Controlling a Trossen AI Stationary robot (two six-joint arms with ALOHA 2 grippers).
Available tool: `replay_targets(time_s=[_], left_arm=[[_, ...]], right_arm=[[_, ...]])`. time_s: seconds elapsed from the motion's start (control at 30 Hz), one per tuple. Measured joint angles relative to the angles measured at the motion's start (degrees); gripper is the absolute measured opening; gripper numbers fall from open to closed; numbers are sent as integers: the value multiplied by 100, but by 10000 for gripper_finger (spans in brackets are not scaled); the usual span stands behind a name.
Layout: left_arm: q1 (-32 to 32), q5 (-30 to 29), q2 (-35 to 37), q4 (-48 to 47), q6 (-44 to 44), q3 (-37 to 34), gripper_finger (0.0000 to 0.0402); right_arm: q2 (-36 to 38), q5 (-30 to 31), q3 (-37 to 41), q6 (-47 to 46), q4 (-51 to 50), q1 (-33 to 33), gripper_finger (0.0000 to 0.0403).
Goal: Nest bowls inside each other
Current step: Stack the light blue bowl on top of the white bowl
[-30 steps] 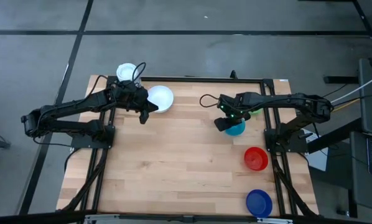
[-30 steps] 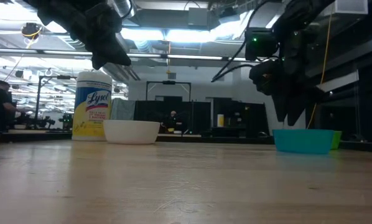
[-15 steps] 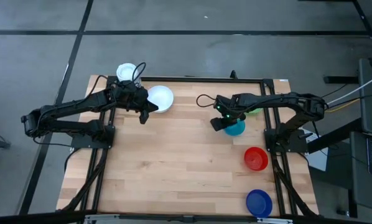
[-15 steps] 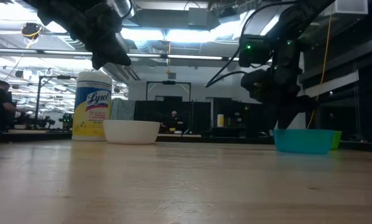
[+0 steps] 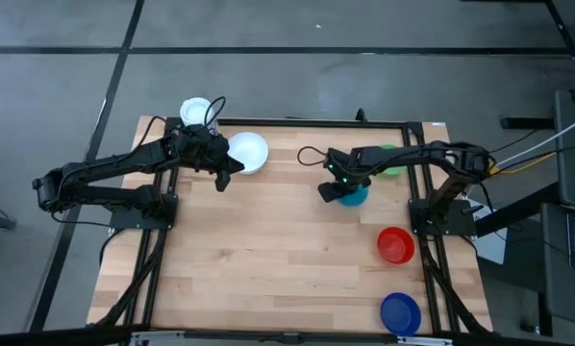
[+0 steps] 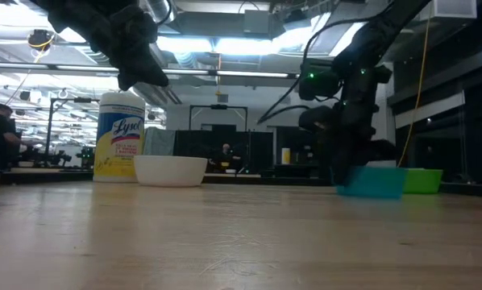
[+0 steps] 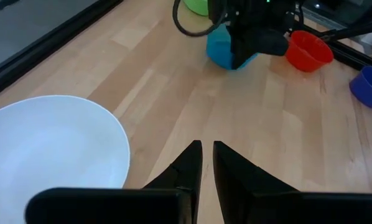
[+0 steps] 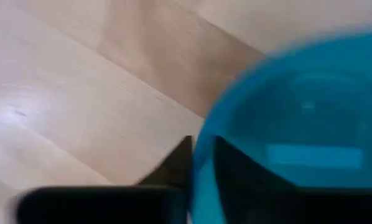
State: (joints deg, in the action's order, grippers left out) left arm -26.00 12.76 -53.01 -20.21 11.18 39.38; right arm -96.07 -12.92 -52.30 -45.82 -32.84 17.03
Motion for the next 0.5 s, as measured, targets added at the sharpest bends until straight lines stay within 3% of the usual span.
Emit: replay_targets(time_s=[0.07, 0.2, 0.33, 0.5], left_arm=[[0, -61, -1, 3, 2, 0, 35], [-9, -69, -2, 66, -94, 0, 30], [-62, -52, -2, 342, -151, 0, 18], [-381, 527, -2, 735, -334, 0, 3]], right_arm=[[68, 21, -131, 154, 58, 7, 16], [140, -37, -634, 707, 317, 14, 6], [148, -651, -1281, 769, 1125, 14, 4], [126, -1107, -1919, 707, 1943, -2, 3]])
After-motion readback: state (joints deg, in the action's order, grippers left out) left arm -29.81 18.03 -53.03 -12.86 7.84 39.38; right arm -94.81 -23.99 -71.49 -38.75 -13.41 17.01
